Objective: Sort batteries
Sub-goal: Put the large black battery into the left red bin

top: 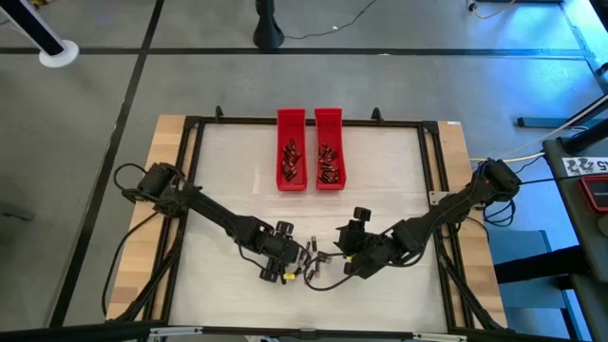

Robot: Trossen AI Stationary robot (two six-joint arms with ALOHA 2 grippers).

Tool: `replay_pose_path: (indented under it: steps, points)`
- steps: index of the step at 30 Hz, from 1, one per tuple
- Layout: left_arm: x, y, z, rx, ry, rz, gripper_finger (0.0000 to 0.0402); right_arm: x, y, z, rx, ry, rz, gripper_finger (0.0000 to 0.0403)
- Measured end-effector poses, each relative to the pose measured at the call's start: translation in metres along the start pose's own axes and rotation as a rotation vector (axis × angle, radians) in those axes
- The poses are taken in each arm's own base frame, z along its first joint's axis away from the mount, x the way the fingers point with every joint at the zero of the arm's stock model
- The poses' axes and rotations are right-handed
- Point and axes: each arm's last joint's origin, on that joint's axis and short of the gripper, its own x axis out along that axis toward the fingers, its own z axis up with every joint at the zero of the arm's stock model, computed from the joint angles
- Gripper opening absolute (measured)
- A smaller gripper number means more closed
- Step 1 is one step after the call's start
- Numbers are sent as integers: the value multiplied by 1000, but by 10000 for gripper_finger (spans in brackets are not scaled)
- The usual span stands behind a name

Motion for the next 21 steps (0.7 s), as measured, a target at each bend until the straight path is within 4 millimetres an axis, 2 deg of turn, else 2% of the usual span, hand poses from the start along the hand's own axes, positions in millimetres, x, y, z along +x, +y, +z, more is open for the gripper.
replay_pose_path:
  steps: [7, 13, 18, 21]
  points:
    - [-50, 15, 9, 8, -74, 102, 212, 0, 0, -1, -6, 7, -3, 183]
    - [-95, 37, 12, 1, -145, 238, 212, 0, -1, -2, -13, 18, -8, 183]
    - [-119, 69, 10, 10, -163, 382, 212, 0, -1, -2, -13, 19, -8, 183]
    - [-124, 96, 8, -12, -156, 440, 212, 0, -1, -2, -12, 18, -7, 183]
